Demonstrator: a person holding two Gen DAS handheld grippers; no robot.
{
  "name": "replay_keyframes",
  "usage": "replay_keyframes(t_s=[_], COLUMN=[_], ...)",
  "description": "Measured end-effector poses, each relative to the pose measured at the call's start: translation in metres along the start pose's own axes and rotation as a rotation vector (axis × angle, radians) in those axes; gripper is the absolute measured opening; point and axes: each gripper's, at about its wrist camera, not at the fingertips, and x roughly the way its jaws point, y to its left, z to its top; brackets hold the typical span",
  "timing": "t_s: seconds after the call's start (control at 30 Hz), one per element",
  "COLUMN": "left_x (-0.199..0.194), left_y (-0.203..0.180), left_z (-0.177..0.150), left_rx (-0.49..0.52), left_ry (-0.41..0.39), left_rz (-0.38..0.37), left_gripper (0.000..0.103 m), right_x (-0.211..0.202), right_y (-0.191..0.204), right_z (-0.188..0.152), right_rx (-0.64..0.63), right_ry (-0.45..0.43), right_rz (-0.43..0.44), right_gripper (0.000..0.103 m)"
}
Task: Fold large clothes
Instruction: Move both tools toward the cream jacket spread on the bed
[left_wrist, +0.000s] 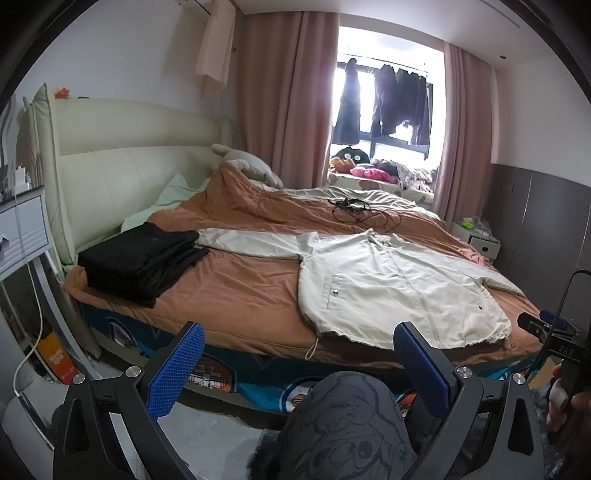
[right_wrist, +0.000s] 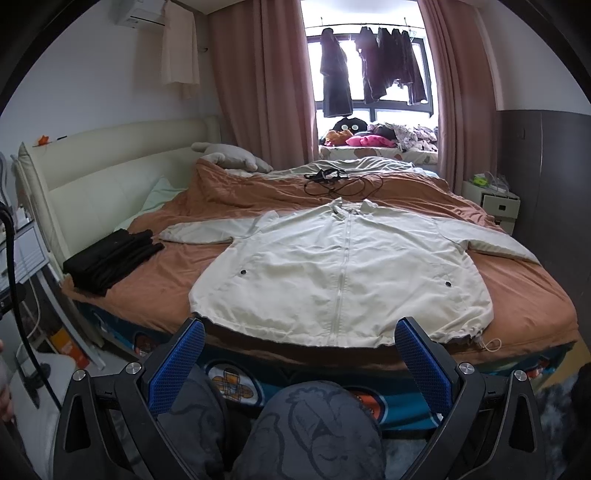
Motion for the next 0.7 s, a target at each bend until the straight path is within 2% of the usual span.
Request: replay_keyframes(t_s=[0.33,0.7], left_x=[-0.007,-0.006], left_y=[0.007,0.017], left_z=[0.003,0.004], left_rx=[-0.006,-0.028], left_ry=[-0.006,-0.011], left_rz=[0.007,0.040], left_gripper=[0.103,0.103], right_x=[-0.003,0.006], right_y=[-0.001,0.005], right_z=[0.001,0.007], right_rx=[0.003,0.000], right_ry=[-0.002,0.020], right_rz=[-0.010,0.019], right_gripper=[0.103,0.103])
